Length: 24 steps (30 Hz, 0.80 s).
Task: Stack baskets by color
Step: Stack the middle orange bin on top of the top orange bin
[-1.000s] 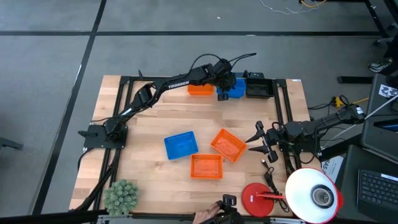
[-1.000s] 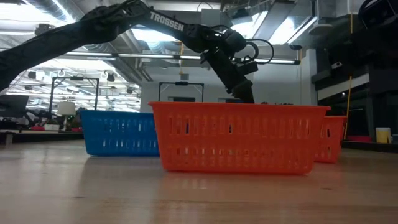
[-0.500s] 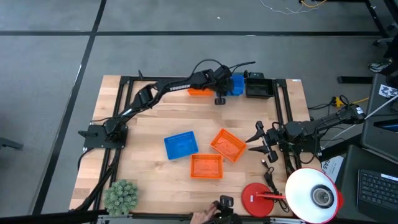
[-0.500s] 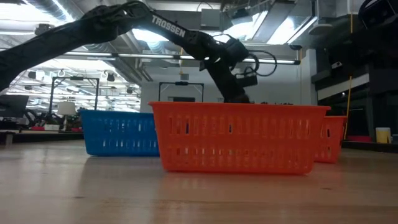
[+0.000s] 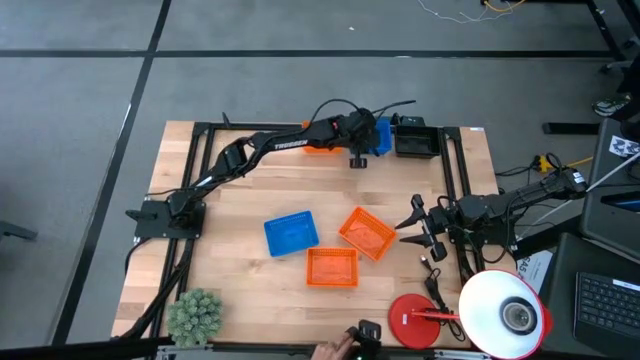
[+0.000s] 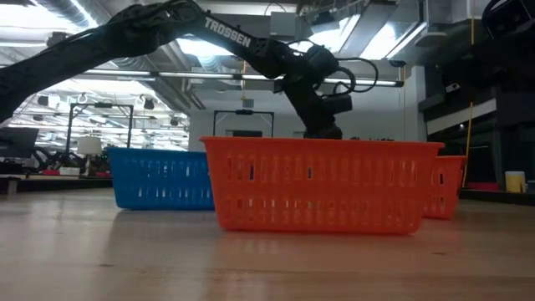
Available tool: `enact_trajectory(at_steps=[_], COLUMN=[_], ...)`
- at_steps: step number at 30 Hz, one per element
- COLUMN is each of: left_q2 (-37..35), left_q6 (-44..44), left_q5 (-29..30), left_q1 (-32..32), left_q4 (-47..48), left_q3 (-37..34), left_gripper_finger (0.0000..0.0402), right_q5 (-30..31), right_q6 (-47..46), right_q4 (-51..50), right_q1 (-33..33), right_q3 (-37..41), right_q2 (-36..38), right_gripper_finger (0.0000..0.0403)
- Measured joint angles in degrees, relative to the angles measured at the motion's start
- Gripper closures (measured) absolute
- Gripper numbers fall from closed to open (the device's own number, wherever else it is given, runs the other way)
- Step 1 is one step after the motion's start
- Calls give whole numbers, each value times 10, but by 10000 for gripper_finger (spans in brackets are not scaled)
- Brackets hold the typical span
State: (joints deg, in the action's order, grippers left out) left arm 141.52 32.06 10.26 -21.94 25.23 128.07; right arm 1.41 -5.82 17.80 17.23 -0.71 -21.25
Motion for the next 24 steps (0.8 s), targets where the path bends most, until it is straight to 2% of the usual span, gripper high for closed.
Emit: enact_trajectory(at_steps=[5,10,14,18,20,22,24], left_q2=[-46,-115,-163,-184,-202,-229,-248], left_q6=[-45,-203,-312,-361,-378,-380,-380], left_q5=[18,82,76,73,56,2,-20], left_q1=[18,43,56,76,87,97,111], left_q4=[70,304,505,648,643,631,628], left_q3=[1,1,1,0,-22,-57,-100], left_gripper_finger=[309,309,311,315,315,314,313], right_q5=[0,0,0,0,0,0,3], right_q6=[-1,-14,-14,-15,-15,-15,-27], right_q4=[-3,-3,1,5,4,4,4], right_q1=[0,0,0,0,0,0,0], right_q3=[0,0,0,0,0,0,0], right_q2=[0,0,0,1,1,1,1], right_gripper_finger=[235,235,235,235,235,235,235])
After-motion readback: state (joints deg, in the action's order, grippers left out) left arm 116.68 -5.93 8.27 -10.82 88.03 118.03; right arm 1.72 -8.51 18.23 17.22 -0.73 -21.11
